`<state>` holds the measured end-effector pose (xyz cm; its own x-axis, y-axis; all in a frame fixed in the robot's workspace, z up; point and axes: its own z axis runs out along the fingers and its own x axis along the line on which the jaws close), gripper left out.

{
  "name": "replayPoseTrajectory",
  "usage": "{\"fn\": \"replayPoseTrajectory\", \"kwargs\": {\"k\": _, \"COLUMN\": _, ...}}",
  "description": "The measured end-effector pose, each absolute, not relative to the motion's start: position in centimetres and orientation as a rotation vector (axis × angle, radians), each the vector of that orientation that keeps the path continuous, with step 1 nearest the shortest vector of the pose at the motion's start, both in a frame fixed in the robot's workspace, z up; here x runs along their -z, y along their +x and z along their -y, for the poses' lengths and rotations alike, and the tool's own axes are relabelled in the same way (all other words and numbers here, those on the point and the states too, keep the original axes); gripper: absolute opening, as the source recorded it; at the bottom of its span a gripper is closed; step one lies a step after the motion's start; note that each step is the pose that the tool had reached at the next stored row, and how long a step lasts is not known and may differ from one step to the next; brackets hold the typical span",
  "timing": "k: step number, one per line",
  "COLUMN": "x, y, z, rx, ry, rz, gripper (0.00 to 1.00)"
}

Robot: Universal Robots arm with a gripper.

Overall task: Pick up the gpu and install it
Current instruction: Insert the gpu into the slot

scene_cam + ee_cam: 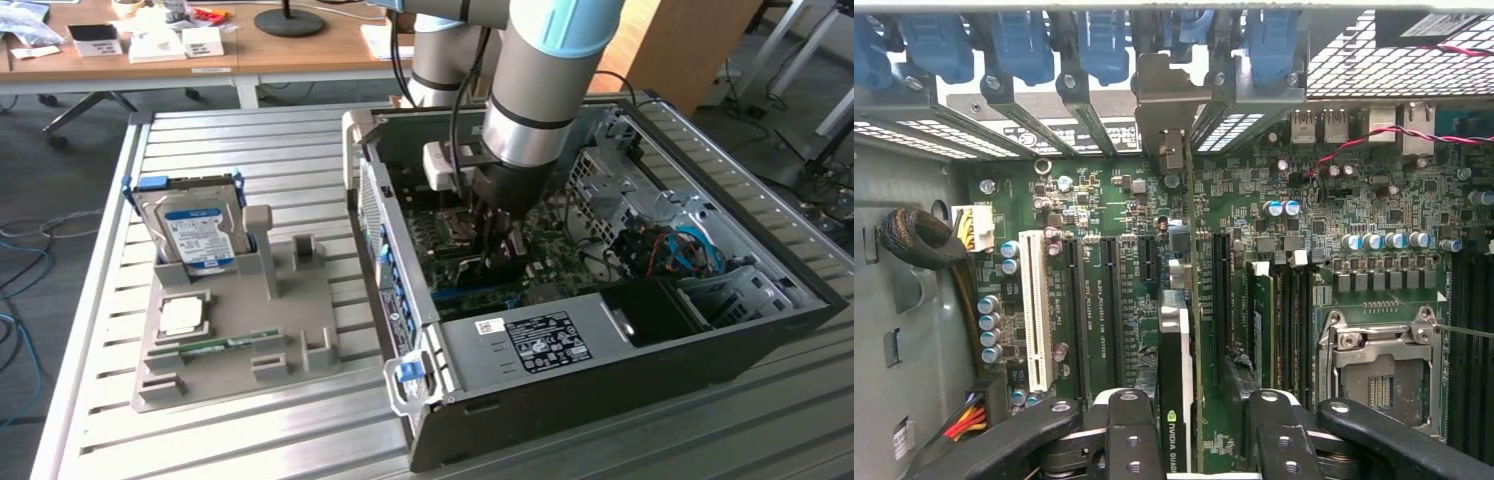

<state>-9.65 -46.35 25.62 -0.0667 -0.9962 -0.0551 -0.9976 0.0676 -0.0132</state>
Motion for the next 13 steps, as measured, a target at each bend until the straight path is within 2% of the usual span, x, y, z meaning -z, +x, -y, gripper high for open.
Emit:
{"fn": "replayPoseTrajectory", "kwargs": {"k": 8, "x": -25.63, "y": -9.65, "z": 46.36, "rx": -0.043, "ry": -2.112, "rz": -2.259, "gripper": 0.38}}
{"fn": "replayPoseTrajectory", "kwargs": {"k": 9, "x": -25.64, "y": -9.65, "z": 46.36, "rx": -0.043, "ry": -2.112, "rz": -2.259, "gripper": 0.32}}
{"fn": "replayPoseTrajectory", "kwargs": {"k": 10, "x": -25.63, "y": -9.65, "z": 46.36, "rx": -0.043, "ry": -2.112, "rz": -2.259, "gripper": 0.32}}
{"fn": "replayPoseTrajectory", "kwargs": {"k": 11, "x": -25.63, "y": -9.65, "z": 46.36, "rx": -0.043, "ry": -2.112, "rz": -2.259, "gripper": 0.27}}
{"fn": "replayPoseTrajectory", "kwargs": {"k": 13, "x": -25.63, "y": -9.65, "z": 46.35, "rx": -0.043, "ry": -2.112, "rz": -2.259, "gripper": 0.27}}
